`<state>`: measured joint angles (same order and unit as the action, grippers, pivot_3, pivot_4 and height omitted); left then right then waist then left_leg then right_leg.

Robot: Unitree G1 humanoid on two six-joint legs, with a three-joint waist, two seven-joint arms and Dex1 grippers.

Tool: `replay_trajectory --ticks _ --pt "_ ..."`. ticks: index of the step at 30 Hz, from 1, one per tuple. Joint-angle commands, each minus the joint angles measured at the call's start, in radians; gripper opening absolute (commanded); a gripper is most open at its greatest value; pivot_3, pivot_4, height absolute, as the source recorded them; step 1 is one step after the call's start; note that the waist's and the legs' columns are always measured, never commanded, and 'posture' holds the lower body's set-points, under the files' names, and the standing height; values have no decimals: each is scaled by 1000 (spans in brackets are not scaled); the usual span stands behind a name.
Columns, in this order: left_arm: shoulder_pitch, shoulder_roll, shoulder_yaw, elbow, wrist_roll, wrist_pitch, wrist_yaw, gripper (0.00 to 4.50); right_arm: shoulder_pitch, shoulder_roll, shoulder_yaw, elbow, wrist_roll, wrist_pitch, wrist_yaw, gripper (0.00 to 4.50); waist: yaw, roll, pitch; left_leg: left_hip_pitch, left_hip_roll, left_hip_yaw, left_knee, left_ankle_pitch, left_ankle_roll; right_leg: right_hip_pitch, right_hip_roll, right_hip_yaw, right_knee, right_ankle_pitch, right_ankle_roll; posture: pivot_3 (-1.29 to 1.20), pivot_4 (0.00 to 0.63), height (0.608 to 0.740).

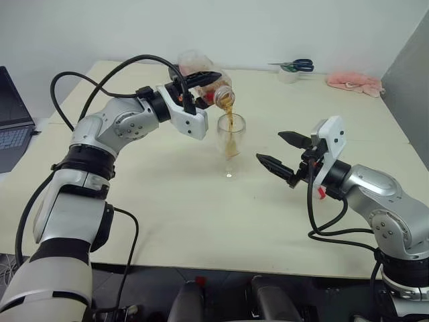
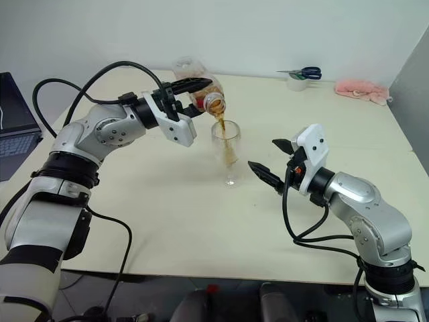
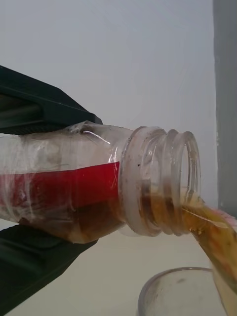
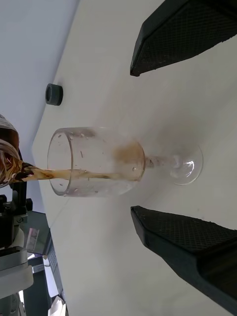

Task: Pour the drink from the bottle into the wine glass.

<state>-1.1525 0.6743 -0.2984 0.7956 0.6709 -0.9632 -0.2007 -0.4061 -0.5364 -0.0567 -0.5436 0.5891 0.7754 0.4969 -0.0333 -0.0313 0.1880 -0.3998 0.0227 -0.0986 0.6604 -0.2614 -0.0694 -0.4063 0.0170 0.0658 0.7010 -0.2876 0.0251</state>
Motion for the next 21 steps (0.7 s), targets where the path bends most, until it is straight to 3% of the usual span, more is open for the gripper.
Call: replay_trajectory --ticks 1,21 --pt "-37 18 9 -11 -6 -3 32 1799 -13 -6 -14 -13 -2 -22 4 4500 0 0 0 0 0 0 0 0 0 0 0 0 0 0 0 0 150 740" --pt "-38 25 1 19 -19 11 38 1799 -32 -4 -7 -2 -2 -21 8 4500 0 0 0 0 0 0 1 0 0 0 0 0 2 0 0 0 150 740"
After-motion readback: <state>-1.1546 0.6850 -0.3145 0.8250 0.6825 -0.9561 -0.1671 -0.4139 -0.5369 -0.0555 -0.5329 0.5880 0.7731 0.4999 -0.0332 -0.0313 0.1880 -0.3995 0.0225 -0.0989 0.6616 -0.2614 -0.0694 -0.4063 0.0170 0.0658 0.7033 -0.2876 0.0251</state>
